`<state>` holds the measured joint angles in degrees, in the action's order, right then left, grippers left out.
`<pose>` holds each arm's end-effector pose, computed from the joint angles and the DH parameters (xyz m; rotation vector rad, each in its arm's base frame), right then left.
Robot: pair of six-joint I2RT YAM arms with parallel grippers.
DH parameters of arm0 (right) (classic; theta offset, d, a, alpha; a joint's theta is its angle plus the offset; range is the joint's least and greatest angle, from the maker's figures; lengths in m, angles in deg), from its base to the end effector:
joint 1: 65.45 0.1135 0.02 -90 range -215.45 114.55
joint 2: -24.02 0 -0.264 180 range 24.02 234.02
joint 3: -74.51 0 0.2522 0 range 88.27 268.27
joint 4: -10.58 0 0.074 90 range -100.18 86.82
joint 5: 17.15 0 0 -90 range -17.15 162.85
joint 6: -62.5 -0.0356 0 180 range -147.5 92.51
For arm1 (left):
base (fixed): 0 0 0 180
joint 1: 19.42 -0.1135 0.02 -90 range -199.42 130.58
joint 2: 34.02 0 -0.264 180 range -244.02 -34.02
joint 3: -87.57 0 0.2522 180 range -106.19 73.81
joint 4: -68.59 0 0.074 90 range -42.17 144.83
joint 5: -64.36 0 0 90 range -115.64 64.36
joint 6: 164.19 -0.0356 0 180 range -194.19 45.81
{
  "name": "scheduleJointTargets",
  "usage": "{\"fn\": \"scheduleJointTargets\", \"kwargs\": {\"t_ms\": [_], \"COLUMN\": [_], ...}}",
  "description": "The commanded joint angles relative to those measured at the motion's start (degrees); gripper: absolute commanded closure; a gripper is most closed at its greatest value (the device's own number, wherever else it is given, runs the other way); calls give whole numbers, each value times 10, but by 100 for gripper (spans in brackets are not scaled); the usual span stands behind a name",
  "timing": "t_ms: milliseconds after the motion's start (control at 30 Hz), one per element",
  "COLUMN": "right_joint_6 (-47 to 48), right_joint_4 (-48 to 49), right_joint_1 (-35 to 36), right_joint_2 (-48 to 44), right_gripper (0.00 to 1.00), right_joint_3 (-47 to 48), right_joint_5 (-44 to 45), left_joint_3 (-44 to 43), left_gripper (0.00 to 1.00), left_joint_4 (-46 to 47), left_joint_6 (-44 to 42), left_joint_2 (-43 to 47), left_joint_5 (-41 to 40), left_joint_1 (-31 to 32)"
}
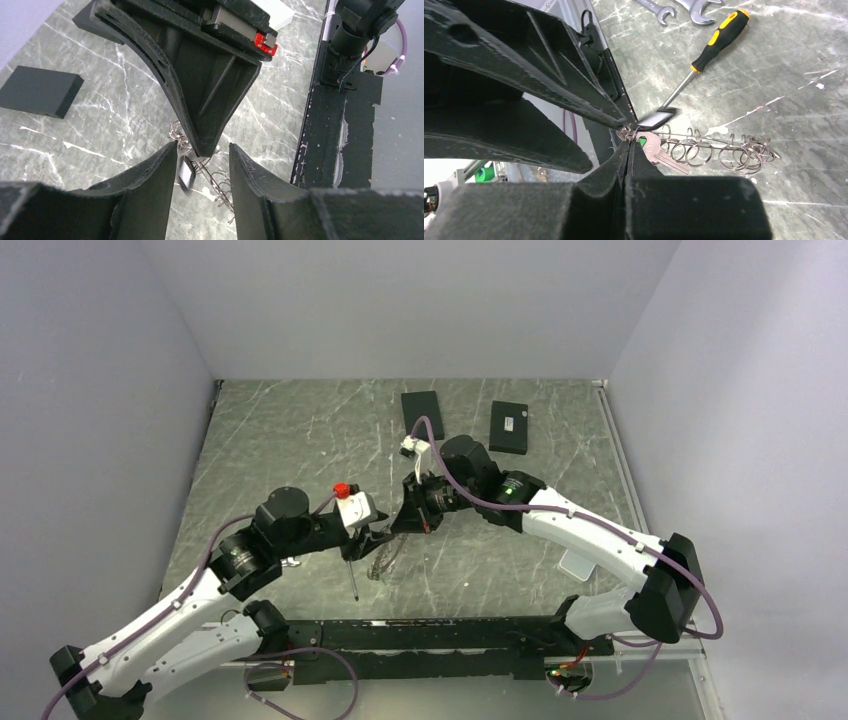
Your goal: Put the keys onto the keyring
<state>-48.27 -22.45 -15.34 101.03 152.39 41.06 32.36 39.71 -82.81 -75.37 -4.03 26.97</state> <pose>0.1787 0.2430 0.3191 -0.9342 2.1371 1.2727 0.1078 -0.1322 0.3206 1.1068 1.5327 -0.8022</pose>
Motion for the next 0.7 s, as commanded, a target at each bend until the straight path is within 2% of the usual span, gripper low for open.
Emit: {"fn": "scheduleJointTargets", "kwargs": {"t_ms": [0,133,167,300,433,533,667], "right_joint_6": [-5,-5,-4,4,2,-10,-38], "right_joint_4": [36,38,39,36,37,43,40], "right_joint_1": [3,3,3,3,3,3,2], "right_joint_2": [-8,-14,-15,-17,-14,-8,1], "right_gripper": [100,100,100,100,100,100,100], "right_joint_3": [15,18,19,28,40,52,73], "right_joint_5": [9,25,28,55,73,93,144], "left_joint_3": [-31,-28,-21,13,15,38,73], "left_gripper": [53,53,49,45,57,62,72], "left_joint_4": [-22,-26,-19,10,-1,34,109], "left_joint_6": [-18,23,41,162,216,233,272], "left_joint_2": [21,35,40,66,75,75,68], "left_joint_5": [6,-41,-56,-145,-172,-139,-143], "left_joint_1": [2,3,3,3,2,2,3]}}
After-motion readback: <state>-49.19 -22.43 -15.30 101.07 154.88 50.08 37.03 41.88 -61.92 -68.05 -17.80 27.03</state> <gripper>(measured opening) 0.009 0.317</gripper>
